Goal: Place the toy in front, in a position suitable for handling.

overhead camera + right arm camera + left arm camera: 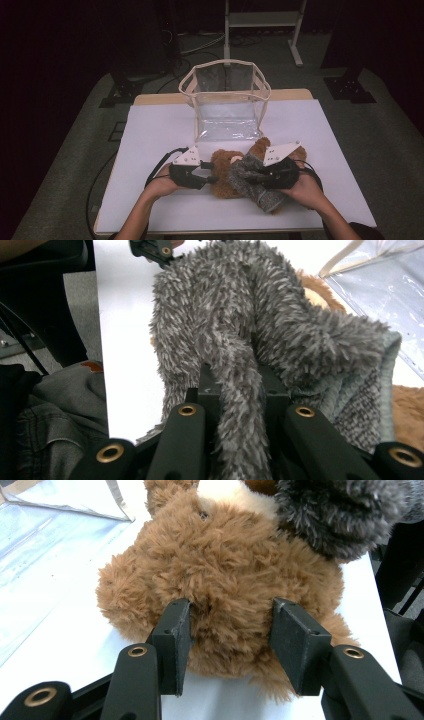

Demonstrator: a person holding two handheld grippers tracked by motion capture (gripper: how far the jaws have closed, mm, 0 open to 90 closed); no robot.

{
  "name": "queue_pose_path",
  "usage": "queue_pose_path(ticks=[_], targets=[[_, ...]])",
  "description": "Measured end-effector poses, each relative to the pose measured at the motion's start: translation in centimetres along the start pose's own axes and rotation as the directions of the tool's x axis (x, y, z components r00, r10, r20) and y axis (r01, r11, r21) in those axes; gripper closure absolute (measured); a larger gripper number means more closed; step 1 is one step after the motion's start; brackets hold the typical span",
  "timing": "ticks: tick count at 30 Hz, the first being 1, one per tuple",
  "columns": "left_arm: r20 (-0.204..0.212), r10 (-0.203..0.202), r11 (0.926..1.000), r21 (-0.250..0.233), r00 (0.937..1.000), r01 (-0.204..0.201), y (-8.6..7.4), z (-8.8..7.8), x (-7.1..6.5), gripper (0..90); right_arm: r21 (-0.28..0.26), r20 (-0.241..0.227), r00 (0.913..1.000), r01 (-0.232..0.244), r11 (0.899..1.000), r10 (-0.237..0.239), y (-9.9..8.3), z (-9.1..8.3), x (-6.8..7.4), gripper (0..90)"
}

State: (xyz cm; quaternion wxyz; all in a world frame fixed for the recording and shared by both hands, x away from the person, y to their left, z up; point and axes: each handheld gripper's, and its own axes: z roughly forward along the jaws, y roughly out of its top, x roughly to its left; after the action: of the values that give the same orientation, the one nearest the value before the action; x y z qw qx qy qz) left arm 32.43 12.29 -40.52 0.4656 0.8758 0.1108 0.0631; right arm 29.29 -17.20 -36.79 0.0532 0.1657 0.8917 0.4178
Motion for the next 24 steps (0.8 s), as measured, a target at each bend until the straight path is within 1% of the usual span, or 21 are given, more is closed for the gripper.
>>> queue_pose_path(ticks=[5,7,9,10,12,14,16,19,21,23,24], targets=[[0.015,0.011,0.9999,0.01,0.9998,-0.011,0.2,0.8,-0.3,51.2,-0.004,-0.011,0.9992,0.039,0.999,-0.039,1.2,0.3,0.6,76.8],[0.019,0.024,0.9996,0.018,0.9995,-0.024,0.3,0.9,-0.5,51.0,-0.001,-0.017,0.9986,0.05,0.999,-0.05,1.8,0.5,0.7,76.8],[0.017,0.026,0.9995,0.019,0.9995,-0.026,0.3,0.9,-0.7,50.9,0.003,-0.017,0.9985,0.052,0.999,-0.052,2.4,0.6,0.5,76.8],[0.019,0.034,0.9991,0.023,0.9993,-0.034,0.3,0.9,-0.8,50.7,-0.003,-0.015,0.9982,0.058,0.998,-0.058,2.7,0.5,0.3,76.8],[0.025,0.035,0.9991,0.023,0.9991,-0.035,0.3,0.9,-1.0,50.6,-0.014,-0.017,0.9983,0.056,0.998,-0.056,3.4,0.4,-0.1,76.8],[0.03,0.049,0.9983,0.028,0.9983,-0.05,0.4,0.9,-1.1,50.0,-0.015,-0.016,0.9983,0.056,0.998,-0.056,4.2,0.4,-0.5,76.8],[0.038,0.052,0.9981,0.031,0.9979,-0.053,0.3,0.9,-1.2,49.1,-0.007,-0.016,0.9986,0.05,0.999,-0.05,4.8,0.5,-1.1,76.6],[0.044,0.057,0.9977,0.033,0.9974,-0.058,0.3,0.8,-1.3,47.3,0.005,-0.035,0.9991,0.026,1.0,-0.025,5.3,1.0,-2.2,76.4],[0.027,0.06,0.9976,0.032,0.9978,-0.061,0.3,0.6,-1.2,46.1,0.005,-0.045,0.999,0.003,1.0,-0.002,5.3,1.1,-2.9,76.5],[0.008,0.06,0.9981,0.012,0.9981,-0.06,0.5,0.2,-1.1,46.0,-0.001,-0.056,0.9983,-0.018,1.0,0.018,4.9,0.8,-3.2,76.7],[0.003,0.054,0.9985,-0.005,0.9985,-0.054,0.6,0.2,-1.1,46.0,-0.003,-0.063,0.9975,-0.033,0.999,0.032,4.8,0.7,-3.3,76.7]])
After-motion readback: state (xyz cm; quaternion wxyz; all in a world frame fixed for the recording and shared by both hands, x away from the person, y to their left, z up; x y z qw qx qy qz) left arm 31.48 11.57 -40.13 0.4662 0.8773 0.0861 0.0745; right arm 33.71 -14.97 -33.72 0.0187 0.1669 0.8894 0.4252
